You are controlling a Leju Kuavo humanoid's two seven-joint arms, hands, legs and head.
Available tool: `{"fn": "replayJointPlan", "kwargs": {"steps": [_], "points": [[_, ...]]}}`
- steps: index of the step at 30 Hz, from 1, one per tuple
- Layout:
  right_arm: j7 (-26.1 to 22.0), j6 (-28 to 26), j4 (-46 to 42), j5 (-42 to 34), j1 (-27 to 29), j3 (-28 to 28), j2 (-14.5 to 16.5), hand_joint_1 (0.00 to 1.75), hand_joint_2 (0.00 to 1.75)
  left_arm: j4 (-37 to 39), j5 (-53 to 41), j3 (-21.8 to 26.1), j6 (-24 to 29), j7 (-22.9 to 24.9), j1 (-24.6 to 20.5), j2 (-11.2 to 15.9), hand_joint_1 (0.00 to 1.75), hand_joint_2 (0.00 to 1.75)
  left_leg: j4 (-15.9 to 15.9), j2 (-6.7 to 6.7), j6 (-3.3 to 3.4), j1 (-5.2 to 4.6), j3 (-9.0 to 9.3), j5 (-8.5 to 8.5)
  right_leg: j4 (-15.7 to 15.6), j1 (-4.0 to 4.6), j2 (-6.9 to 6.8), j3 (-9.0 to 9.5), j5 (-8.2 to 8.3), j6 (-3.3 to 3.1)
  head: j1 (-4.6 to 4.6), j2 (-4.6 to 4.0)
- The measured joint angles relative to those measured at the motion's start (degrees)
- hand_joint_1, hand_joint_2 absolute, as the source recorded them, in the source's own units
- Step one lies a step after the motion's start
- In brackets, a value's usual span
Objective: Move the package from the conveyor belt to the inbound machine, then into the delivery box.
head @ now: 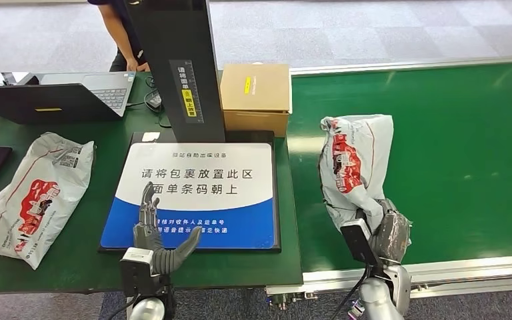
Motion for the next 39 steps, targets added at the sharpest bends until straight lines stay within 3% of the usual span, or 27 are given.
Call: {"fn": "replayJointPlan", "kwargs": {"steps": [5, 16, 24, 35, 39], "points": [[-1.47, -0.02, -3.96, 6.92, -0.87, 1.56, 1.62, 1.74, 1.75, 0.00, 0.99, -0.51, 0.70, -0.01, -0.09, 0.06, 0.00, 1.75, 0.00, 0.00, 0.00, 0.01, 0.00, 0.01, 0.02, 0.01, 0.00, 0.01, 0.00, 0.00, -0.01, 0.00], [0.32, 5.20, -3.22, 3.75, -5.59, 16.56, -1.22, 1.73, 1.75, -0.04, 1.19, -1.13, 0.90, -0.01, -0.14, 0.38, 0.00, 1.75, 0.01, 0.01, 0.00, 0.00, -0.01, 0.02, 0.02, 0.00, -0.01, 0.00, 0.00, 0.01, 0.00, 0.00], [0.42, 5.66, -0.46, 3.21, -8.27, 20.83, -2.86, 1.74, 1.75, -0.10, 1.54, -1.13, 0.99, -0.01, -0.08, 0.49, 0.00, 1.75, 0.01, -0.01, 0.00, 0.00, -0.03, 0.01, 0.02, 0.00, -0.01, -0.01, 0.00, 0.00, -0.01, 0.00], [-3.16, 8.14, 16.97, 0.36, -21.79, 28.26, -4.60, 1.73, 1.75, -3.06, -0.25, -0.93, 2.02, -0.01, 1.45, 0.59, 0.00, 1.75, 0.03, -0.01, 0.02, 0.00, -0.02, 0.09, 0.03, 0.00, -0.02, 0.00, 0.04, 0.04, 0.00, 0.00], [-3.24, 8.30, 20.77, 0.22, -24.30, 29.34, -4.69, 1.73, 1.75, -3.67, -0.27, -0.82, 2.00, -0.01, 1.71, 0.59, 0.00, 1.75, 0.02, -0.02, 0.02, 0.00, -0.04, 0.08, 0.03, 0.00, -0.03, -0.01, 0.03, 0.04, -0.01, 0.00]]}}
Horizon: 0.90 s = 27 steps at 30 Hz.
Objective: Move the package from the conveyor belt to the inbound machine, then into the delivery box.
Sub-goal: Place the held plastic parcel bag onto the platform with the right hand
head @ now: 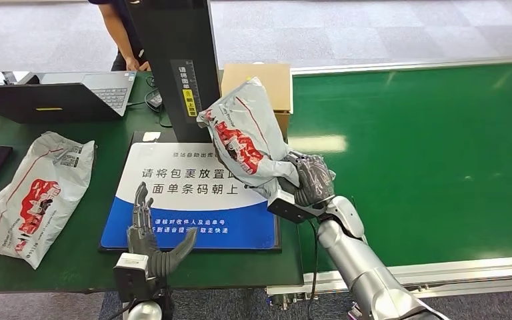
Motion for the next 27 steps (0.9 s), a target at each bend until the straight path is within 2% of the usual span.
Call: {"fn": "replayJointPlan", "kwargs": {"steps": [9, 14, 20, 27], "points": [[-0.49, 0.12, 3.40, -0.04, -1.68, 1.15, -0.13, 1.69, 1.75, -0.53, -0.36, 0.21, 0.01, 0.00, 0.31, 0.00, 0.00, 1.75, 0.00, -0.02, 0.00, 0.00, -0.03, -0.01, -0.01, 0.00, 0.00, -0.02, 0.00, 0.00, 0.00, 0.00], [-1.17, 2.45, 6.00, -0.42, -3.56, 3.14, 0.07, 1.71, 1.75, -1.91, -2.17, 0.78, 0.02, 0.00, 1.25, -0.24, 0.00, 1.75, -0.01, -0.02, 0.00, 0.00, -0.03, 0.00, 0.01, 0.00, 0.00, -0.02, 0.00, 0.00, 0.00, 0.00], [-1.76, 4.96, 10.49, -0.80, -7.31, 5.50, 1.56, 1.69, 1.75, -4.42, -3.74, 2.28, -0.04, 0.00, 3.14, -0.75, 0.00, 1.75, -0.01, -0.02, 0.00, 0.00, -0.02, 0.00, 0.02, 0.01, 0.01, -0.03, 0.00, 0.00, 0.00, 0.00], [-1.78, 5.52, 12.62, -0.52, -9.11, 6.99, 3.25, 1.70, 1.75, -6.15, -4.67, 3.47, -0.62, 0.00, 4.45, -1.07, 0.00, 1.75, -0.01, -0.02, 0.00, 0.00, -0.03, 0.00, 0.02, 0.00, 0.00, -0.04, 0.00, 0.00, 0.00, 0.00]]}}
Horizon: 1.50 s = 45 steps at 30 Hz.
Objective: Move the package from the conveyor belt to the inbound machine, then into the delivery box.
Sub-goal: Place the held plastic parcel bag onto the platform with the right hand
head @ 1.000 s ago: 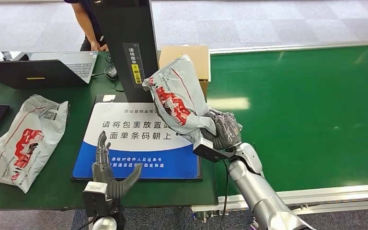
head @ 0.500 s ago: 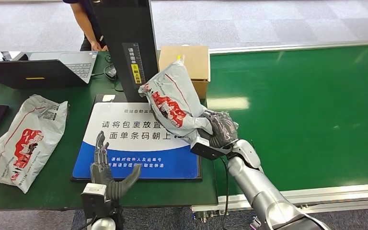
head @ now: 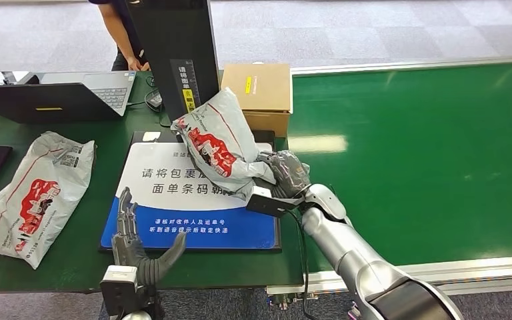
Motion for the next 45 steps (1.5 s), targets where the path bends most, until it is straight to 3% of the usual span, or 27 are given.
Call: {"fn": "replayJointPlan", "kwargs": {"steps": [11, 23, 27, 31, 34, 45], "points": [[-5.57, 6.99, 0.43, 0.88, 0.00, 4.52, 2.80, 1.70, 1.75, -0.52, -2.23, 2.26, -3.75, 0.00, 0.26, -0.55, 0.00, 1.75, 0.00, 0.02, -0.01, 0.02, 0.02, 0.00, 0.00, 0.03, 0.00, -0.02, -0.01, -0.01, -0.01, 0.00], [-6.21, 12.86, -5.65, -2.18, 3.20, 11.41, 5.12, 1.68, 1.75, -0.21, -3.16, 2.60, -7.05, 0.00, -0.04, -0.66, 0.00, 1.75, 0.00, 0.03, -0.01, 0.01, 0.01, 0.00, -0.01, 0.02, 0.02, -0.03, -0.01, -0.01, 0.00, 0.00], [-5.74, 13.34, -7.42, -3.26, 3.93, 13.45, 5.56, 1.36, 1.75, -0.19, -3.49, 2.90, -7.42, 0.00, -0.09, -0.67, 0.00, 1.75, 0.00, 0.03, -0.01, 0.01, 0.01, 0.00, -0.01, 0.02, 0.02, -0.04, -0.01, -0.01, 0.00, 0.00], [-4.13, 12.37, -7.67, -3.76, 3.91, 15.18, 5.65, 0.06, 1.75, -0.19, -3.35, 3.02, -6.66, 0.00, -0.08, -0.67, 0.00, 1.75, 0.00, 0.03, -0.01, 0.01, 0.00, 0.00, -0.01, 0.01, 0.02, -0.03, -0.01, -0.01, 0.00, 0.00], [0.09, 9.76, -7.27, -1.66, 3.48, 15.99, 5.65, 0.00, 1.75, -0.19, -3.32, 3.03, -6.27, 0.00, -0.08, -0.67, 0.00, 1.75, 0.00, 0.03, -0.01, 0.01, 0.00, 0.00, -0.01, 0.01, 0.02, -0.02, 0.00, -0.01, 0.00, 0.00], [23.38, 2.20, -2.80, 13.67, 0.73, 16.80, 5.81, 0.00, 1.75, -0.21, -4.94, 3.81, -6.37, 0.00, 0.09, -0.87, 0.00, 1.75, 0.00, 0.03, -0.01, 0.01, 0.04, 0.00, -0.01, 0.01, 0.02, -0.01, 0.00, -0.01, 0.00, 0.00]]}}
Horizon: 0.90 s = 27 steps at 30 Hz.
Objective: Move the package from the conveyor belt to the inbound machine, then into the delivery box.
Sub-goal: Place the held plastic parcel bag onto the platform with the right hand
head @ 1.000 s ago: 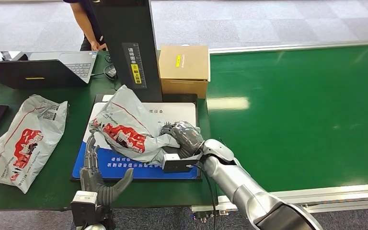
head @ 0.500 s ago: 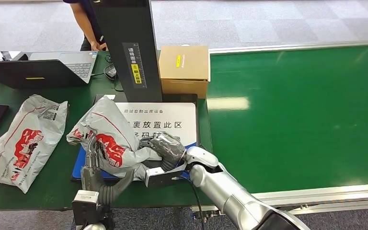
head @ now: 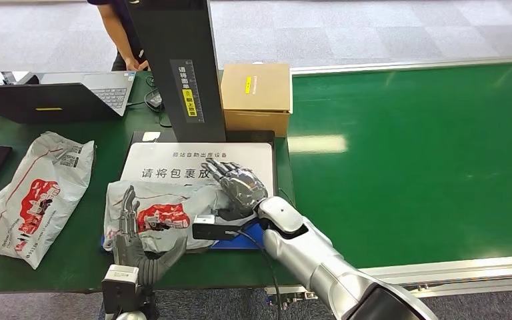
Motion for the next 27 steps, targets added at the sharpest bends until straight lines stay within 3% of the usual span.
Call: {"fn": "replayJointPlan", "kwargs": {"steps": [5, 15, 18, 23, 27], "points": [[7.08, -1.75, 0.48, 6.54, -0.54, 0.00, -0.03, 0.00, 1.75, 0.01, -0.23, 0.19, 0.02, 0.00, 0.03, -0.05, 0.00, 1.75, 0.00, 0.00, 0.00, 0.00, 0.06, 0.00, -0.01, 0.00, 0.00, 0.05, 0.00, 0.00, 0.00, 0.00], [7.64, -4.24, -1.74, 8.99, 1.04, -1.96, -0.72, 0.00, 1.75, 0.62, 2.45, -1.08, 3.11, 0.00, -0.34, 0.19, 0.00, 1.75, 0.02, 0.00, 0.00, -0.01, 0.13, 0.00, -0.02, 0.00, 0.01, 0.12, 0.01, 0.01, 0.00, 0.00], [2.63, -5.26, -3.99, 3.68, 2.70, -3.85, -1.16, 0.00, 1.75, 1.07, 3.11, -1.88, 3.69, 0.00, -0.70, 0.33, 0.00, 1.75, 0.02, 0.00, 0.00, -0.01, 0.10, 0.00, -0.02, 0.00, 0.00, 0.10, 0.01, 0.01, 0.00, 0.00], [-11.74, -1.19, -8.53, -15.19, 5.71, -9.00, -1.40, 0.00, 1.75, 1.96, 5.00, -3.56, 5.66, 0.00, -1.47, 0.70, 0.00, 1.75, 0.01, 0.00, 0.00, 0.00, 0.04, -0.01, -0.02, 0.00, 0.00, 0.04, 0.00, 0.01, -0.01, 0.00], [-16.94, 0.57, -11.06, -23.66, 7.12, -12.80, -1.45, 0.00, 1.75, 2.56, 6.29, -5.02, 7.58, 0.00, -1.89, 1.02, 0.00, 1.75, 0.01, 0.00, 0.00, 0.00, 0.02, -0.01, -0.02, 0.00, 0.00, 0.03, 0.01, 0.01, 0.00, 0.00]]}}
